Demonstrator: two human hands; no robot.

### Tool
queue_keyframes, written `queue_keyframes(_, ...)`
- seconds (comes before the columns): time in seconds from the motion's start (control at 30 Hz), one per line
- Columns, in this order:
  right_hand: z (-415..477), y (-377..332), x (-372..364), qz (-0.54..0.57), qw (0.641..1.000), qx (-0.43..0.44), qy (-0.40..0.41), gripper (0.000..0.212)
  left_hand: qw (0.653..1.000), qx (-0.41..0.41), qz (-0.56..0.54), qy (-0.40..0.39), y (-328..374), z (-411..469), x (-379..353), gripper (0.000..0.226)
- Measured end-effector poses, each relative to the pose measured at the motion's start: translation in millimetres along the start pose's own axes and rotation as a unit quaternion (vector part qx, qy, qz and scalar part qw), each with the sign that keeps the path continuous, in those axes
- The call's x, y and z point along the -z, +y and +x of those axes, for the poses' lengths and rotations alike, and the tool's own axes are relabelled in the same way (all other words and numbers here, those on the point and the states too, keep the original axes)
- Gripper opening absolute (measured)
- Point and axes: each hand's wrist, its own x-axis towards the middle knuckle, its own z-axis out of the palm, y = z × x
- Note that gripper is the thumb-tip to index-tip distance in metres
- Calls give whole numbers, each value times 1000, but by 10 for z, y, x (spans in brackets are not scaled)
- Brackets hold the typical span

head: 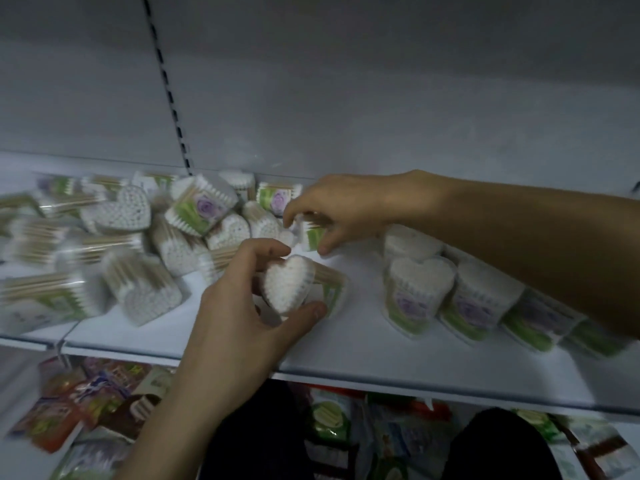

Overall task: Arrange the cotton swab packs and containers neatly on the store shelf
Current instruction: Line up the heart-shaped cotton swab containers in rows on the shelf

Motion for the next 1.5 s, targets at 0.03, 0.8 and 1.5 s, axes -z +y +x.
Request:
queue_keyframes(0.03,55,3,-13,-8,1000,5,-3,55,1000,-4,6,7,-17,7,-7,53)
queue_keyframes(0.8,-662,456,678,357,857,-255,269,42,982,-27,182,-49,257,1641,-781,49)
queue_keyframes(1.5,-849,408,588,252,904,-262,224,52,968,-12,203,-150,262,1516,-363,55)
